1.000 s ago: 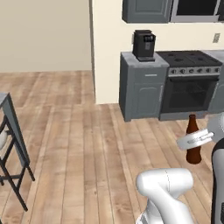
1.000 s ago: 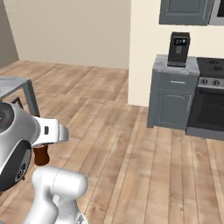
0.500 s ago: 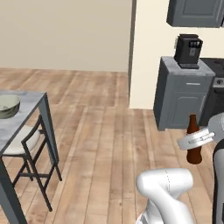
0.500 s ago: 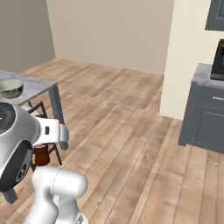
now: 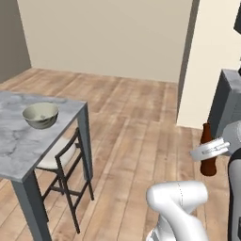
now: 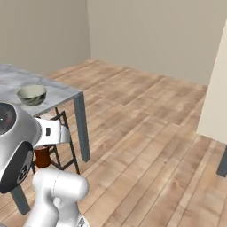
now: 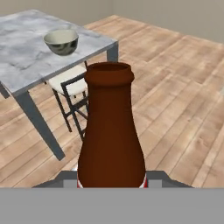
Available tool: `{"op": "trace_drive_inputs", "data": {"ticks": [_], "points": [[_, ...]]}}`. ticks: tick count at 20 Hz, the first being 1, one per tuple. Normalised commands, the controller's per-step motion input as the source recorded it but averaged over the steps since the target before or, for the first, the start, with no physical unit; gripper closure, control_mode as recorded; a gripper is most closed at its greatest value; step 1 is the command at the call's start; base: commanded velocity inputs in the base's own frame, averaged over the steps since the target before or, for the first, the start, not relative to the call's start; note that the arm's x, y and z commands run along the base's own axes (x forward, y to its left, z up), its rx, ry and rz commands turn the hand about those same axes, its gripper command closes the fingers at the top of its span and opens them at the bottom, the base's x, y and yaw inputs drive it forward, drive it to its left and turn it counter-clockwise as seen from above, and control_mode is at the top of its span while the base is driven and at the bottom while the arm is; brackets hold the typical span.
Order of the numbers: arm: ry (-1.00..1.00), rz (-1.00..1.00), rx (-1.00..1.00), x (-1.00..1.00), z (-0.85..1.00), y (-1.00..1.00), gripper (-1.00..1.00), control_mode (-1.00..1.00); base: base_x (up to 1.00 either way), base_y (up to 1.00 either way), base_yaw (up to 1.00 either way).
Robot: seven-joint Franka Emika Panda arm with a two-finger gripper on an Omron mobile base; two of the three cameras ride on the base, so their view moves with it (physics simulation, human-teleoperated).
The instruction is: Open the fridge, grab two sodas, and place both sodas inside the bowl with ice on the dining counter.
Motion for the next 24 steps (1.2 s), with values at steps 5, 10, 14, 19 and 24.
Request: {"op": "trace_drive_inputs", "data": {"ticks": [5,10,14,19,24], "points": [[0.00,0.00,0.00,0.00,0.00,0.00,1.00,1.00,0.47,0.17,0.36],[0.00,0.00,0.00,0.00,0.00,0.00,1.00,1.00,0.51,0.07,0.36],[0.00,0.00,0.00,0.00,0.00,0.00,1.00,1.00,0.94,-0.06,0.31],[0.00,0.00,0.00,0.00,0.00,0.00,1.00,1.00,0.96,-0.22,0.29],[0.00,0.00,0.00,0.00,0.00,0.00,1.00,1.00,0.82,-0.15,0.31]]}}
